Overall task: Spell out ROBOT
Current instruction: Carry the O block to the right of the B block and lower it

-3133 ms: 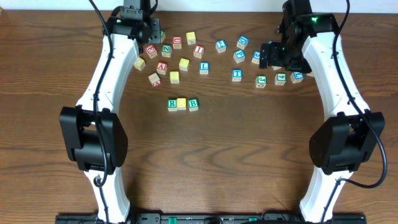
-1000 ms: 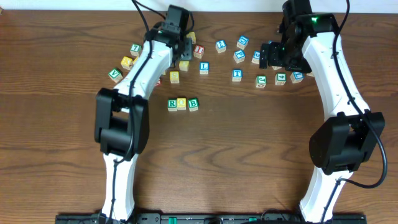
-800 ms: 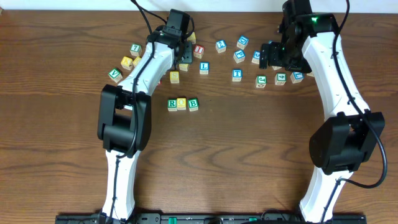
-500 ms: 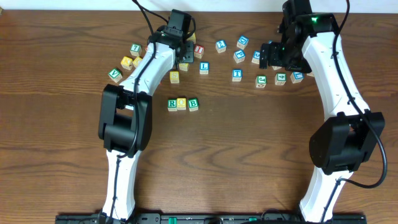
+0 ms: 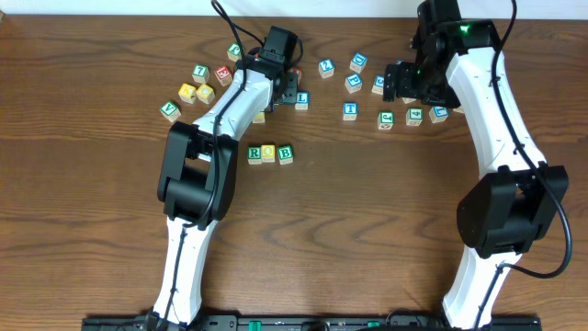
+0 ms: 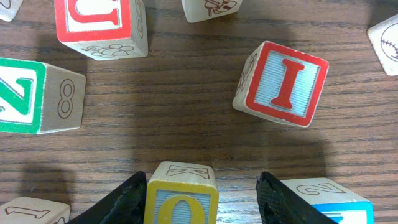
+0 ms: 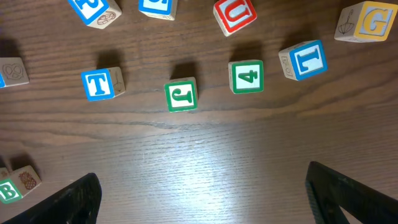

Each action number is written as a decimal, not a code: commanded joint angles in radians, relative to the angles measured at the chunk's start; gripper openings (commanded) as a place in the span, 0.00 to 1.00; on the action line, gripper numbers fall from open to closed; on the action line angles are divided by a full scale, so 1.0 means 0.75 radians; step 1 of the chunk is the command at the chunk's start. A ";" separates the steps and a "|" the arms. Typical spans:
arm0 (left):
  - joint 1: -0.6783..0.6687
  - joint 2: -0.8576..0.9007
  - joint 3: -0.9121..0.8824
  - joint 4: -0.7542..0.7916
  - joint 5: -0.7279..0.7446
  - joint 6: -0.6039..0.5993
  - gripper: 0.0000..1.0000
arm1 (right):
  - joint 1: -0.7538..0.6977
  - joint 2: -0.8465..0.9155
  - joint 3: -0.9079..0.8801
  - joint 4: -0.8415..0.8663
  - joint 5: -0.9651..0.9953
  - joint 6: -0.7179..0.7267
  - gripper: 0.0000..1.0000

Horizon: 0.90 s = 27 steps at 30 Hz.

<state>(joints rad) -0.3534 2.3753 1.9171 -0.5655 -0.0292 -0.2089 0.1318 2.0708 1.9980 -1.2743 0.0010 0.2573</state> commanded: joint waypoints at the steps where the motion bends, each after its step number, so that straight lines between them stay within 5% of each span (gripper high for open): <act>1: 0.005 0.018 -0.003 0.003 -0.013 0.001 0.50 | 0.010 -0.020 0.004 -0.001 0.021 -0.006 0.99; 27: 0.004 -0.041 -0.003 -0.023 -0.017 0.000 0.33 | 0.010 -0.020 0.004 -0.001 0.021 -0.005 0.99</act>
<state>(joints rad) -0.3534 2.3753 1.9171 -0.5747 -0.0311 -0.2096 0.1318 2.0708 1.9980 -1.2743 0.0010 0.2577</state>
